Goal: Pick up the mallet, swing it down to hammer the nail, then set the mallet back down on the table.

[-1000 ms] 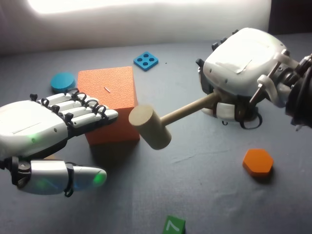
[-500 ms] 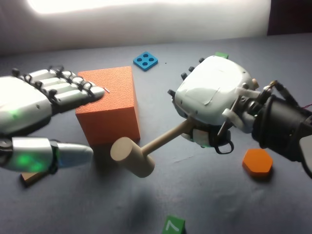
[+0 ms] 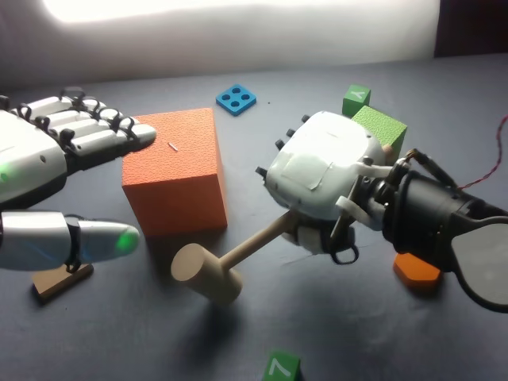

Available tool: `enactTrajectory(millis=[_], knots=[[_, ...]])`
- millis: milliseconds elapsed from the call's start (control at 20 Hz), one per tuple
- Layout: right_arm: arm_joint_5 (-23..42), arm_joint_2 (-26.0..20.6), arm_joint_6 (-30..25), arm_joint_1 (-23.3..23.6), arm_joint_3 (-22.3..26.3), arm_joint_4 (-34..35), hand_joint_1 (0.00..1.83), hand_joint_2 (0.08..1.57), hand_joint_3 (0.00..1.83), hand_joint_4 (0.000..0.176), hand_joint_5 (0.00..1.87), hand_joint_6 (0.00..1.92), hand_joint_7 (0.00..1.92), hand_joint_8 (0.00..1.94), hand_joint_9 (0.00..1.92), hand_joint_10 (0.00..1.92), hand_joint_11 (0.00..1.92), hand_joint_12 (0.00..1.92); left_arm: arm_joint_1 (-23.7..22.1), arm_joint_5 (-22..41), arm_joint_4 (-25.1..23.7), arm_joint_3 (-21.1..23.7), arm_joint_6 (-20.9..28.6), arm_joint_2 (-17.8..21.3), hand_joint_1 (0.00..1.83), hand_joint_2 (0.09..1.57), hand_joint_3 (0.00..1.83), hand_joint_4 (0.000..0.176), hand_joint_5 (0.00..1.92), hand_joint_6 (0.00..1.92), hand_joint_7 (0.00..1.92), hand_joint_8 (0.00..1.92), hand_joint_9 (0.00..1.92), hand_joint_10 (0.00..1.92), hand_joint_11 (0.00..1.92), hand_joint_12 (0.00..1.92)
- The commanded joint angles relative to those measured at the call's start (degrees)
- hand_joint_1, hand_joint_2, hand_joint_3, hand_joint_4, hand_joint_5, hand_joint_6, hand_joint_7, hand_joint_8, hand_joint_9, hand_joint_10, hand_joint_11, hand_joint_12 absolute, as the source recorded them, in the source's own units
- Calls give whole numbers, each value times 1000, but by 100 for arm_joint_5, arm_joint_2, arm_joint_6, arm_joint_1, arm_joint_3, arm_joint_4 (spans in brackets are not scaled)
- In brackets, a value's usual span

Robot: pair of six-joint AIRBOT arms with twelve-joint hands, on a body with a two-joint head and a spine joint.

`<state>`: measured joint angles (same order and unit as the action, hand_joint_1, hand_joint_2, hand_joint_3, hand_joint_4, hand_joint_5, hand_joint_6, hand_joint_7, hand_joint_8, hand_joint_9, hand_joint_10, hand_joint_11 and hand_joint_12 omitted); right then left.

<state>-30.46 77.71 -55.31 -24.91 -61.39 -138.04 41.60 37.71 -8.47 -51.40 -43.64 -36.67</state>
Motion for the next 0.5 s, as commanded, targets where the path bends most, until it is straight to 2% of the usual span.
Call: enactTrajectory(millis=[0, 50, 200, 250, 300, 350, 400, 450], knots=[[-484, 17, 18, 38, -12, -313, 448, 1488, 0, 176, 1339, 1921, 1468, 1941, 1576, 1921, 1787, 1921, -77, 601, 118, 3, -2, 71, 0, 1216, 1, 0, 70, 4, 118, 2, 115, 2, 0, 266], [-477, 47, 18, 34, -33, -313, 414, 1477, 0, 176, 1326, 1921, 1446, 1941, 1564, 1921, 1774, 1921, -84, 601, 118, 26, -13, 84, 0, 1211, 0, 0, 70, 4, 117, 1, 115, 2, 0, 268], [-466, 82, 0, 44, -39, -313, 236, 1410, 0, 176, 1280, 1921, 1356, 1941, 1448, 1921, 1580, 1921, -99, 601, 118, 91, -44, 124, 0, 1213, 0, 0, 78, 2, 124, 1, 125, 2, 0, 292], [-462, 83, -1, 46, -39, -313, 236, 1410, 0, 176, 1280, 1921, 1356, 1941, 1448, 1921, 1580, 1921, -99, 601, 118, 104, -45, 133, 0, 1213, 0, 0, 78, 2, 124, 1, 125, 2, 0, 292], [-459, 82, -1, 45, -39, -313, 233, 1375, 0, 176, 1193, 1921, 1280, 1941, 1354, 1921, 1475, 1921, -99, 601, 118, 117, -48, 146, 0, 1210, 0, 0, 66, 1, 119, 1, 120, 0, 0, 265], [-447, 78, -1, 40, -40, -315, 194, 1327, 4, 0, 924, 1858, 1067, 1871, 1073, 1882, 1121, 1822, -101, 601, 118, 135, -53, 163, 0, 1212, 0, 0, 53, 2, 114, 2, 114, 1, 0, 227], [-442, 71, -3, 34, -40, -320, 242, 1306, 0, 0, 846, 1559, 1003, 1552, 1041, 1555, 1052, 1493, -103, 600, 118, 158, -59, 178, 0, 1213, 0, 0, 59, 3, 120, 3, 120, 3, 0, 251], [-441, 66, -3, 32, -40, -323, 252, 1301, 0, 0, 846, 1237, 1032, 1210, 1078, 1188, 1018, 1186, -103, 600, 118, 178, -61, 189, 0, 1210, 0, 0, 61, 3, 119, 2, 124, 3, 0, 274]])
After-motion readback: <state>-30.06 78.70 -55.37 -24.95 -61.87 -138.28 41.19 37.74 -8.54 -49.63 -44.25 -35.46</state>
